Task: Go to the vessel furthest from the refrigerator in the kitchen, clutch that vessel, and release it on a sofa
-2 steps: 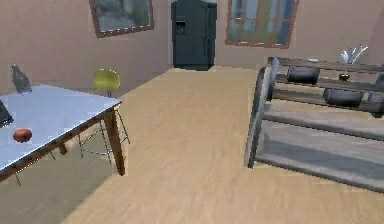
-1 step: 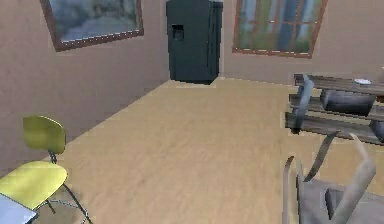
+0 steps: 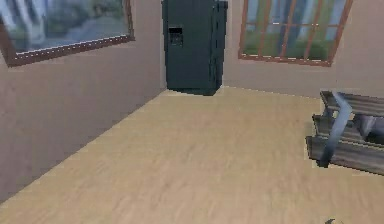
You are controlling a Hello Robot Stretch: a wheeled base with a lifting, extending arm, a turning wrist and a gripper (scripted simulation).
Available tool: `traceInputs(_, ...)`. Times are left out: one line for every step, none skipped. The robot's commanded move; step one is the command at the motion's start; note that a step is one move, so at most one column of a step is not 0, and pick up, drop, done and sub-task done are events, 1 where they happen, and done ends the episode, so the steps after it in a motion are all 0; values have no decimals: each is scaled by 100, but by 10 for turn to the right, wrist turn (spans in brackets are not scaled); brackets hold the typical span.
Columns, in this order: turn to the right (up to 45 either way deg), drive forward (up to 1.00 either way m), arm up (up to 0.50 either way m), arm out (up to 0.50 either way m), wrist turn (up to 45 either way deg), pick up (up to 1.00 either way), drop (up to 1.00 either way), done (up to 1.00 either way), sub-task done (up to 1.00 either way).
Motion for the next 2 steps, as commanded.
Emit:
traceInputs(270,0,0,0,0,0,0,0,0)
traceInputs(0,100,0,0,0,0,0,0,0)
